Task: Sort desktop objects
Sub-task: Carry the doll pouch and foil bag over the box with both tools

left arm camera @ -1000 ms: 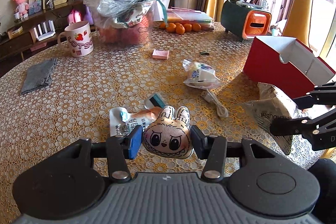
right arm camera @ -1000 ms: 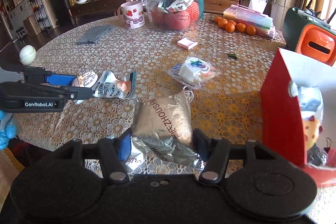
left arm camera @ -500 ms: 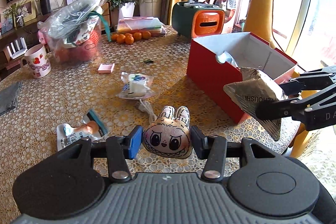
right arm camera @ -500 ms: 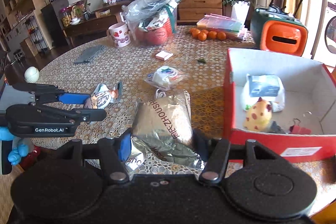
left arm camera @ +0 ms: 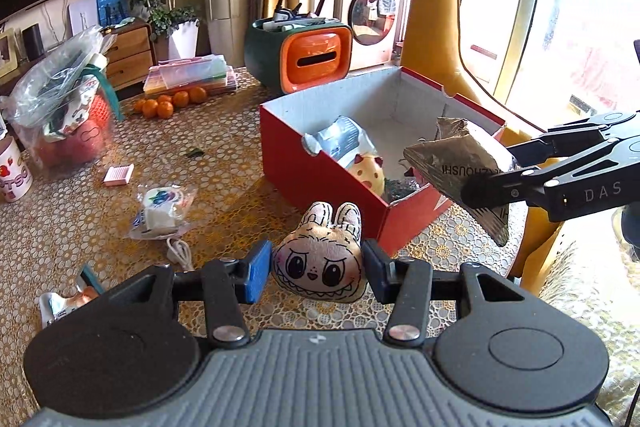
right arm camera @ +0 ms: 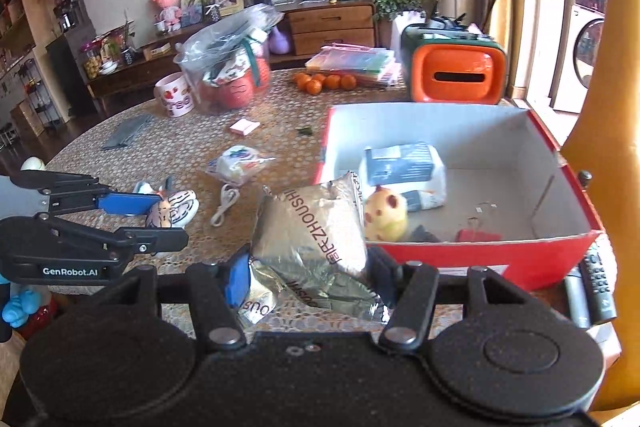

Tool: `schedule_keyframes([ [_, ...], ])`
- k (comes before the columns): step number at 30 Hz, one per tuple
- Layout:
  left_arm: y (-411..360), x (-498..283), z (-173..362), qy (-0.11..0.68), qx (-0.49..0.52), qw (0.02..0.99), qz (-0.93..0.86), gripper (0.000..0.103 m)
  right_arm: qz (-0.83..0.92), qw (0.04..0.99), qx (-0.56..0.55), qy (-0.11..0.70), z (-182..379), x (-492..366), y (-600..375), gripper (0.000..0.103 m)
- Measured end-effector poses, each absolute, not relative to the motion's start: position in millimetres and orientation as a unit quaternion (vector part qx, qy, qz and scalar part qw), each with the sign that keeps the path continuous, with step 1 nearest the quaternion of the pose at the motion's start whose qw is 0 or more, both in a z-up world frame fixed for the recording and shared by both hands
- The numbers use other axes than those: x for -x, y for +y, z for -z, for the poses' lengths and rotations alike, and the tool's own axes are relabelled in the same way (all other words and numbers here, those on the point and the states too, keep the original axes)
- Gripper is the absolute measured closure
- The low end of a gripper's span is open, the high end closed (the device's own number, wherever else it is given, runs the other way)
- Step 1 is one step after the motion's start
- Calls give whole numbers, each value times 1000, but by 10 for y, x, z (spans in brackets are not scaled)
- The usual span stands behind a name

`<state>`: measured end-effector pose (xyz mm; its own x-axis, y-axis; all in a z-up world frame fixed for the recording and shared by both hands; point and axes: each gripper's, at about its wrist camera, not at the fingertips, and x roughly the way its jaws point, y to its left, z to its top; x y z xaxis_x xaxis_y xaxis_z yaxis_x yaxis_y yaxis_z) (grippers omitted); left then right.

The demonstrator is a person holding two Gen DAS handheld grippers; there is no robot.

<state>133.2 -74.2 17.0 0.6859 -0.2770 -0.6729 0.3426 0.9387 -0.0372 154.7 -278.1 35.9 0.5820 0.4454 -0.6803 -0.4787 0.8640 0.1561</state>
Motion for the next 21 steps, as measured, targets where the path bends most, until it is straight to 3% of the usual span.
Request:
schedule_keyframes([
  [21,-1828,-2128,-138,362,-97,900,225,54,-194,908,-26,371,-293,-2344,-3657,43],
])
